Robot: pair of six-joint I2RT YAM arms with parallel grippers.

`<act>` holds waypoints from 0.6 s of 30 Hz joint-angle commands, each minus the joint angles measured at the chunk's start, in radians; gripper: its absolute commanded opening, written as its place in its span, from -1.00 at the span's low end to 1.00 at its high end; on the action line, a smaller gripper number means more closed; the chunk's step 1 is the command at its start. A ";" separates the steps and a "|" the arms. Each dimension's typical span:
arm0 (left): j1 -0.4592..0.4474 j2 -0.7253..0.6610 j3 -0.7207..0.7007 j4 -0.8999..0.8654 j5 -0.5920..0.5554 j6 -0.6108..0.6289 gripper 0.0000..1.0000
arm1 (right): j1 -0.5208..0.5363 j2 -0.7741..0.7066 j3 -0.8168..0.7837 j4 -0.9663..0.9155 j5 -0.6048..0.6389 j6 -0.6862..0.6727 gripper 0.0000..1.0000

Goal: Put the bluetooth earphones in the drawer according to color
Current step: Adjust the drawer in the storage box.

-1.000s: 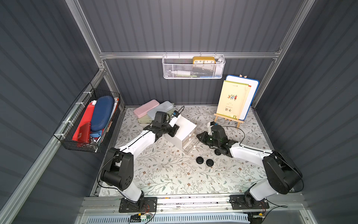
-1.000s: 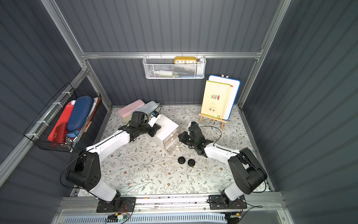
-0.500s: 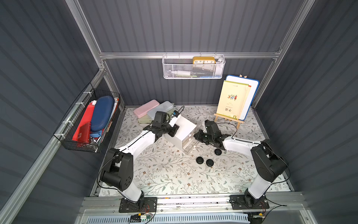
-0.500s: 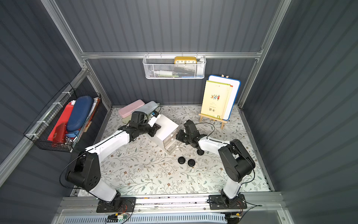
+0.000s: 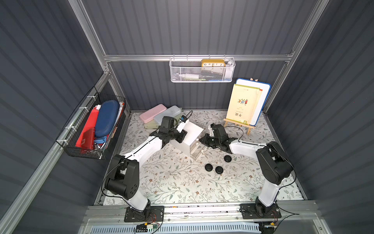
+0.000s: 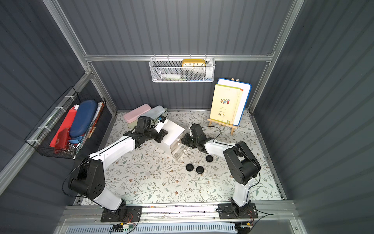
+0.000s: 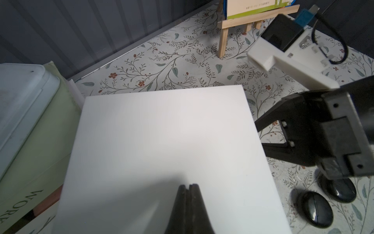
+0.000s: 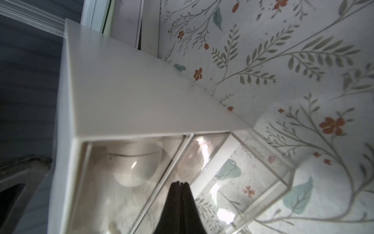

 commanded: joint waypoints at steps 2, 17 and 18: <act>0.000 -0.017 -0.005 -0.015 -0.003 0.014 -1.00 | 0.000 -0.021 0.026 -0.069 -0.001 -0.030 -1.00; 0.000 -0.003 0.000 -0.020 0.005 0.013 -1.00 | 0.002 -0.018 -0.047 -0.115 0.013 -0.011 -1.00; 0.000 -0.003 0.001 -0.020 0.005 0.013 -1.00 | 0.002 -0.011 -0.039 -0.118 0.014 -0.011 -1.00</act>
